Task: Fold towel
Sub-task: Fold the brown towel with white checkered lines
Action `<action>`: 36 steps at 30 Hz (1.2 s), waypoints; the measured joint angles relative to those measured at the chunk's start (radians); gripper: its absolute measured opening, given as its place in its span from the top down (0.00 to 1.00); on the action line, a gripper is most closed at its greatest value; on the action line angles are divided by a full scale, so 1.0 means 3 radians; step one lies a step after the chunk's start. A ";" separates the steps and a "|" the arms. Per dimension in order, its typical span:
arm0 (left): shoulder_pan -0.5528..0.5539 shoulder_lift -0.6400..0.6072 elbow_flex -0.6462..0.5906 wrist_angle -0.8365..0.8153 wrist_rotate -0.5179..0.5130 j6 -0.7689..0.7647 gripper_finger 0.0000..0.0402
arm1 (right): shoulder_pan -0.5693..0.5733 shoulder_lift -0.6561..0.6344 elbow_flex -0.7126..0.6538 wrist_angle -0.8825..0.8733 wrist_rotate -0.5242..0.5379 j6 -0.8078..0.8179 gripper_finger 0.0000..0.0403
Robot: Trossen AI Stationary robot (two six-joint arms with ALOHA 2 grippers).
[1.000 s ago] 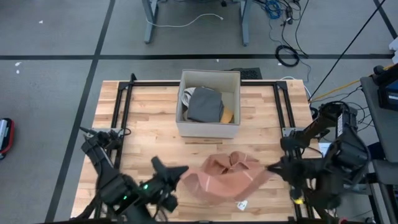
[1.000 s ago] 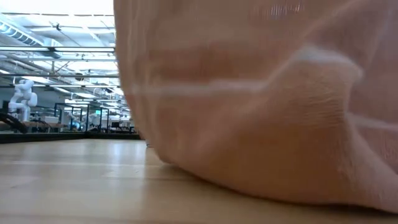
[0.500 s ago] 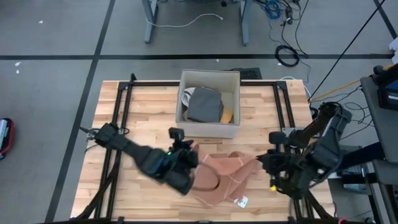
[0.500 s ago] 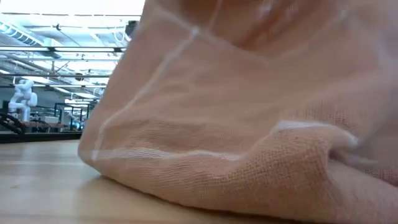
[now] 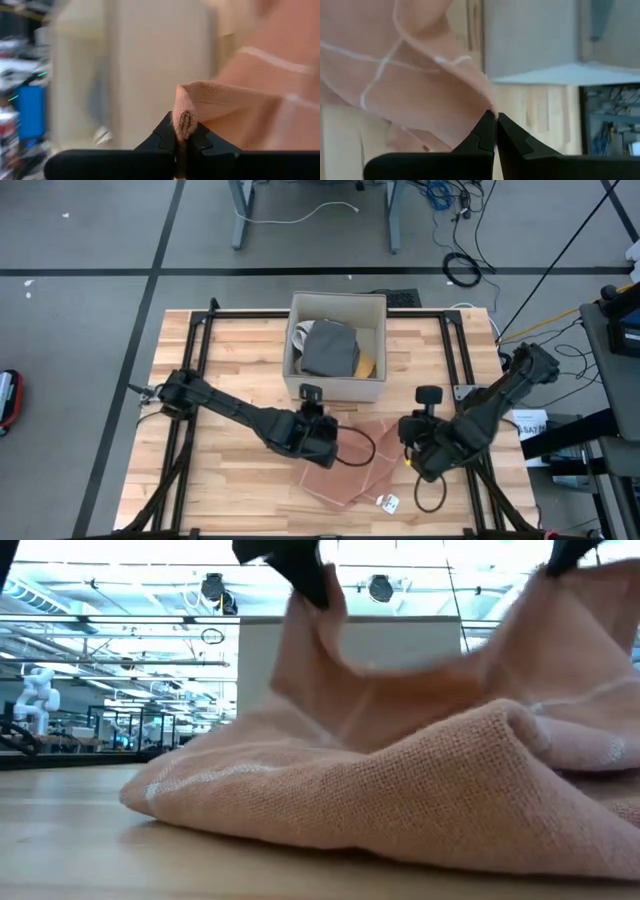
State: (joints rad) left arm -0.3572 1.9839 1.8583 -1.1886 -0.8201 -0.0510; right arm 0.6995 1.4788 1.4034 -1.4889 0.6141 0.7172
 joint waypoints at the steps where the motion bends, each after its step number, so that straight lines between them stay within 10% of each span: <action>1: 0.0030 0.0000 -0.0082 0.0172 0.0114 0.0116 0.97 | -0.0051 0.0000 -0.0065 0.0032 -0.0056 -0.0032 1.00; 14: 0.0591 0.0003 -0.0918 0.0867 0.0513 0.0364 0.89 | -0.0803 0.0000 -0.0822 0.0351 -0.0608 -0.0344 0.97; 27: 0.0574 -0.0010 -0.1171 0.1025 0.0217 0.0278 0.52 | -0.1153 0.0000 -0.1211 0.0653 -0.0484 -0.0513 0.51; 36: 0.0289 -0.0022 -0.1104 0.1058 0.0243 0.0442 0.49 | -0.1079 0.0000 -0.0877 0.0208 -0.0204 -0.0430 0.46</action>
State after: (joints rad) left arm -0.2706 1.9774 1.5272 -0.8711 -0.7472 0.0817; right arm 0.3759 1.4788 1.1404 -1.4266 0.5527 0.5883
